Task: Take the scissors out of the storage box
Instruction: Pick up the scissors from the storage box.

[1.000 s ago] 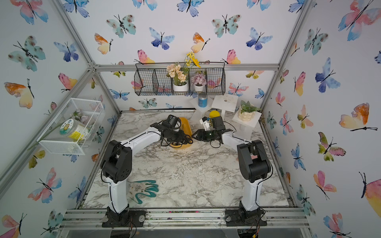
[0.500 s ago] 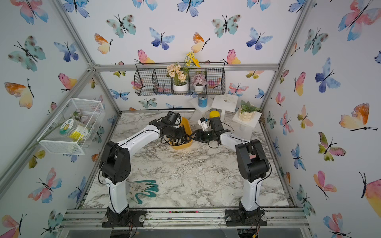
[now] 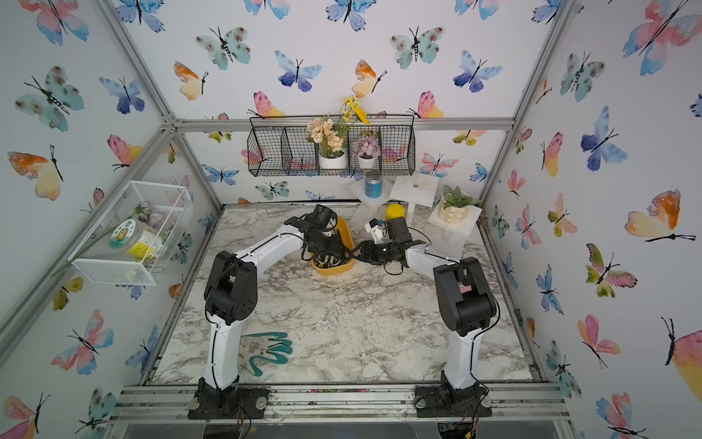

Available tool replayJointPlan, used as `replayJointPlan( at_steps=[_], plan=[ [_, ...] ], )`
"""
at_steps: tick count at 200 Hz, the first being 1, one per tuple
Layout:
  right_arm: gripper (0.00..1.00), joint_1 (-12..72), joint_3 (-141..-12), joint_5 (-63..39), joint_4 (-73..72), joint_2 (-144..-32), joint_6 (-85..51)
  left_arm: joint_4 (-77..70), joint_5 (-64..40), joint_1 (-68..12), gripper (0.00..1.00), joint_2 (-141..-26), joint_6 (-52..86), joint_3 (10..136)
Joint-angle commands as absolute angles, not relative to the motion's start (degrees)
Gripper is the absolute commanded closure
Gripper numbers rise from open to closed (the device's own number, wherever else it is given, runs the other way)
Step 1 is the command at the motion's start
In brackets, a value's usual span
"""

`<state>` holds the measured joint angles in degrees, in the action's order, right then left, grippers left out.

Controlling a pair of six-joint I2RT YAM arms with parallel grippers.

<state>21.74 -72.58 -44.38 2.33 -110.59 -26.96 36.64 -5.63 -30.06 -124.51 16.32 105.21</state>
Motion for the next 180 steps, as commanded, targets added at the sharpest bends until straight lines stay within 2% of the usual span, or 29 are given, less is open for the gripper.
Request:
replayJointPlan(
  at_steps=[1,55,104,163,180],
  plan=[
    [0.45,21.9,-72.0,-43.1,3.3,-110.1,-25.5,39.3,-2.6,-30.1,0.63,-126.7,17.0,106.9],
    [0.45,21.9,-71.6,-43.1,3.3,-109.7,-25.2,39.5,-0.3,-30.0,0.67,-131.0,17.9,109.2],
    [0.45,21.9,-71.7,-43.7,3.3,-109.7,-25.0,40.5,3.3,-29.2,0.77,-134.1,18.5,109.6],
    [0.45,21.8,-72.4,-44.3,3.1,-110.1,-24.9,40.7,5.9,-29.1,1.0,-133.4,17.9,107.5],
    [0.45,21.9,-72.8,-44.3,3.2,-110.2,-24.7,40.4,5.6,-28.9,1.0,-132.5,18.1,108.1]
  ],
)
